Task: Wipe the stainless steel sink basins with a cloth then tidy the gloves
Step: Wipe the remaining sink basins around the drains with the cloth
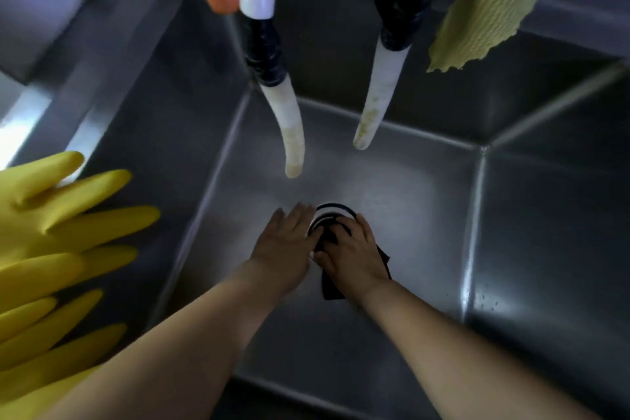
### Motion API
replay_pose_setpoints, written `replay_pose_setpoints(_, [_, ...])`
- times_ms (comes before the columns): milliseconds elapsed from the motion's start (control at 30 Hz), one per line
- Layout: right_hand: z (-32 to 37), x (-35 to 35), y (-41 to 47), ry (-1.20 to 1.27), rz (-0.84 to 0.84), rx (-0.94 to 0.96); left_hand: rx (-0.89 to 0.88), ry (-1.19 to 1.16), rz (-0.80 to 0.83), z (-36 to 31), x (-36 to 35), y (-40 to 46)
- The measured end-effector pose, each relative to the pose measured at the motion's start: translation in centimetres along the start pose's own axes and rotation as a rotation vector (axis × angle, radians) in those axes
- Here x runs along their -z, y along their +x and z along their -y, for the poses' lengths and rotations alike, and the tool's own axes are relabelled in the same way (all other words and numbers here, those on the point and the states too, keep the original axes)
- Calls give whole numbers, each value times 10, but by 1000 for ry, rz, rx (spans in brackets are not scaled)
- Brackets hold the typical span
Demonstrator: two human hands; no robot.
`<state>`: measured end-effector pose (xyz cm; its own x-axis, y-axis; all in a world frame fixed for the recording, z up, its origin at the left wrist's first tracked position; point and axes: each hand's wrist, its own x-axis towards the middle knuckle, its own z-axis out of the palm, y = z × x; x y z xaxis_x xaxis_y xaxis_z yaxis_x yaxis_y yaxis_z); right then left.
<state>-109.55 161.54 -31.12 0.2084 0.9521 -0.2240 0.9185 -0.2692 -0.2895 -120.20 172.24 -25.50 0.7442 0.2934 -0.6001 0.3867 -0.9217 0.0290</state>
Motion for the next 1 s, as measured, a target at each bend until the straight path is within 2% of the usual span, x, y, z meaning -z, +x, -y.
replay_pose_setpoints(500, [23,6,10,-355,198,-147,-18,-83,-51,10,-39,21])
replay_pose_setpoints(633, [28,-1,8,-218,133,-157,-17,-94,-47,10,-40,23])
replay_pose_setpoints(733, [23,-5,1,-1,-38,-204,-11,-91,-24,11,-39,23])
replay_pose_setpoints(833, [19,-8,-3,177,-131,-261,-16,-98,-23,11,-38,23])
replay_pose_setpoints(1000, [27,3,-12,263,-239,-392,-12,-114,-6,11,-36,22])
